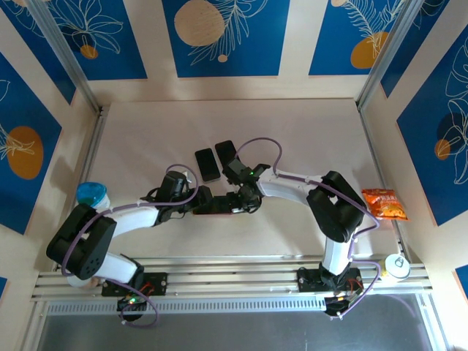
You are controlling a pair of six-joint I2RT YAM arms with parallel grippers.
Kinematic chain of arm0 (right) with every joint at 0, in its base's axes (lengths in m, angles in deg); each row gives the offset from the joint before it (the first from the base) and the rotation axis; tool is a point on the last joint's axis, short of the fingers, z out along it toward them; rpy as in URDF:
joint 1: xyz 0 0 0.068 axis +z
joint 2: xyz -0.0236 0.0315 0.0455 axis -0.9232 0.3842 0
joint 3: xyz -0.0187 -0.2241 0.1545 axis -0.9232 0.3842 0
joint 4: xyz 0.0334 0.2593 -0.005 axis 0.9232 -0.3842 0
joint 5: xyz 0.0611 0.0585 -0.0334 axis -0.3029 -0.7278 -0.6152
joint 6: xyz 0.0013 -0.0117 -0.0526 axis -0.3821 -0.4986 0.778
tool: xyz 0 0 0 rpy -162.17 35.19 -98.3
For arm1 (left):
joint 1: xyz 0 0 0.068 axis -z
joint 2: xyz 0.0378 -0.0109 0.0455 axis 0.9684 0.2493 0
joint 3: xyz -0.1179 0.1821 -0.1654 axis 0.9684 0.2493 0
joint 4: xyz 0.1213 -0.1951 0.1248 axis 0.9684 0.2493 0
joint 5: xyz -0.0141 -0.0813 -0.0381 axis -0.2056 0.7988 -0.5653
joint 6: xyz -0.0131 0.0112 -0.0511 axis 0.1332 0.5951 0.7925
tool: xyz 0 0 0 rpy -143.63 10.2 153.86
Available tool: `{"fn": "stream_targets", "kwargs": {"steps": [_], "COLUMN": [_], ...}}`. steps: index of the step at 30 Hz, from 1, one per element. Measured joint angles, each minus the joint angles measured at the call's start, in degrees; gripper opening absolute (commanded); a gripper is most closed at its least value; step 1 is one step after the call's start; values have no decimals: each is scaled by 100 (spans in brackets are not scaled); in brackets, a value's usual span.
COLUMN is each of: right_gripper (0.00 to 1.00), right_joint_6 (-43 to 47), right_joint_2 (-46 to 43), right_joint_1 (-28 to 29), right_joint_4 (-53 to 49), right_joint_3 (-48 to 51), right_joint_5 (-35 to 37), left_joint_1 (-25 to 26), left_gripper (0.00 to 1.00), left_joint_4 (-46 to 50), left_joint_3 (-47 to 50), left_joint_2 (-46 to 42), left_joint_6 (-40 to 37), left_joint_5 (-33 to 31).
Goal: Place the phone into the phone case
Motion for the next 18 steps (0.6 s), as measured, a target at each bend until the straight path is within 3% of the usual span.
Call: {"fn": "stream_targets", "kwargs": {"steps": [18], "right_gripper": [0], "right_joint_6": [-7], "right_joint_2": [256], "right_joint_1": [2], "right_joint_4": [76], "right_joint_3": [-232], "right_joint_5": [-216], "left_joint_1": [-4], "left_gripper": [65], "left_joint_4": [-24], "left_joint_3": [0], "left_joint_2": [22], "left_joint_6": [4], "left_joint_5": [4]}}
